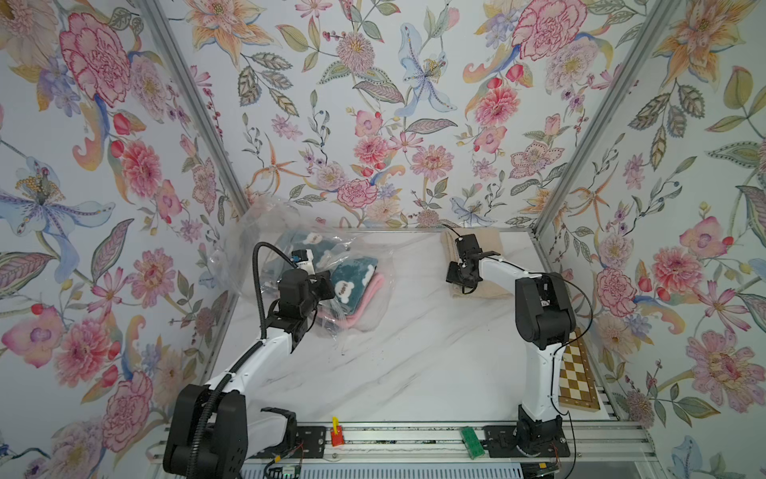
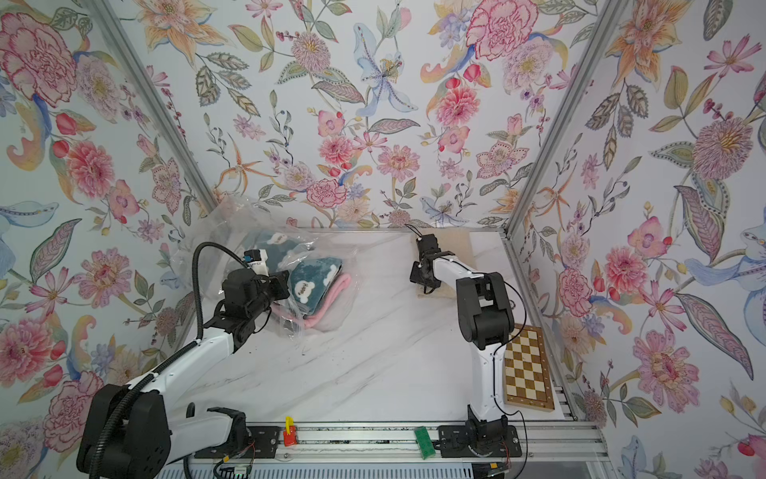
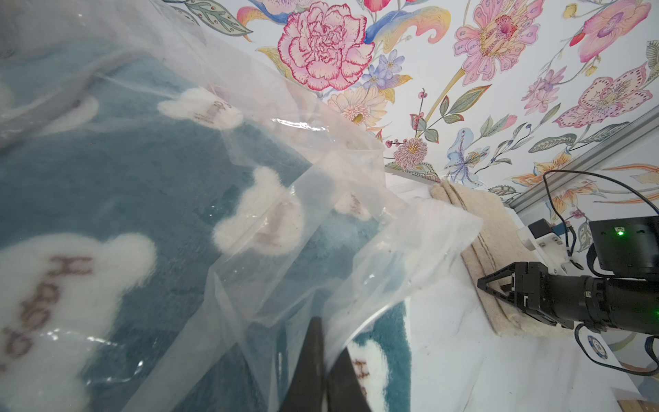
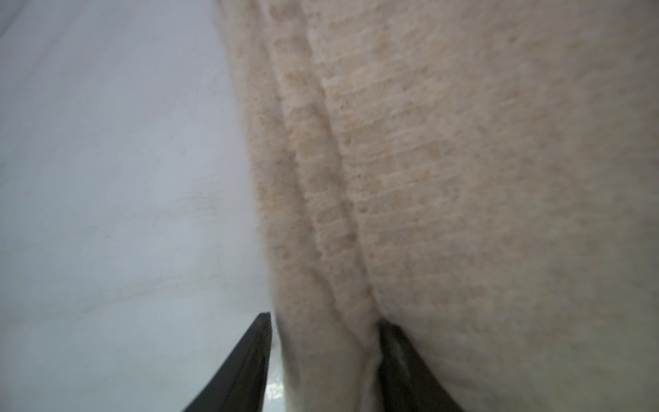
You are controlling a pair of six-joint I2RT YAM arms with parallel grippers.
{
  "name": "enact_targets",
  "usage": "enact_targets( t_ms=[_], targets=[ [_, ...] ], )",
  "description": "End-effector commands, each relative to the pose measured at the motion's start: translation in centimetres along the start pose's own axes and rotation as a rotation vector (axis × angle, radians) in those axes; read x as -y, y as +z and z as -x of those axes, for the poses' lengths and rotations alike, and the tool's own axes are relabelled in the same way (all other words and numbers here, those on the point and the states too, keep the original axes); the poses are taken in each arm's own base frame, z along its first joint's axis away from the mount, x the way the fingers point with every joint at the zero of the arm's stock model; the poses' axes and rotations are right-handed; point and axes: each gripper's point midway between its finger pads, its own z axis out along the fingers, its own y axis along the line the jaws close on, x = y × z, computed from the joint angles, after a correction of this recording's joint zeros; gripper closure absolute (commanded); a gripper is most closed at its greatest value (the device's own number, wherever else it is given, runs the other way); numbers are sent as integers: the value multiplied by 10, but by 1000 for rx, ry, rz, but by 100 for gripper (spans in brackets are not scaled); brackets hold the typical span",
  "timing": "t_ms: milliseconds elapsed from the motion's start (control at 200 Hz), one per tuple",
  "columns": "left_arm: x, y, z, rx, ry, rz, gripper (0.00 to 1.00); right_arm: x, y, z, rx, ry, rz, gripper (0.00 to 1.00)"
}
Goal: Take the blanket out of the vacuum bag
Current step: Place the blanket at the center of the board.
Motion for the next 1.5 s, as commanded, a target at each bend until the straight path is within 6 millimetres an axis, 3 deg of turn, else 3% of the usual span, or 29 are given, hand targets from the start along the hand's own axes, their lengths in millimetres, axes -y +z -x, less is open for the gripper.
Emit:
enact_targets(
  t_ms=[0, 295, 560, 751, 921, 1061, 1181, 1366, 1496],
  targets=[
    [-4, -2, 1, 3, -11, 8, 100, 1, 23, -53, -145, 15, -30, 52],
    [-4, -4, 1, 4, -4, 8, 100, 10, 4, -96, -199, 33, -81, 52],
    [-2, -8, 1, 8, 0, -1, 100, 11, -15, -111, -203, 22, -89, 53],
    [6, -6, 6, -11, 43, -26, 100, 2, -29, -94, -148, 4, -78, 52],
    [16, -5, 13, -53, 137, -53, 100, -16, -71, -69, -31, -35, -57, 49],
    [24, -1, 15, -90, 190, -86, 100, -32, -105, -60, 56, -68, -16, 46],
    [29, 0, 21, -98, 229, -99, 100, -51, -127, -60, 110, -103, 32, 45],
    [35, 5, 14, -127, 225, -142, 100, -74, -155, -70, 172, -127, 103, 41],
    [42, 7, 18, -135, 250, -157, 100, -83, -170, -79, 218, -113, 179, 30]
  ],
)
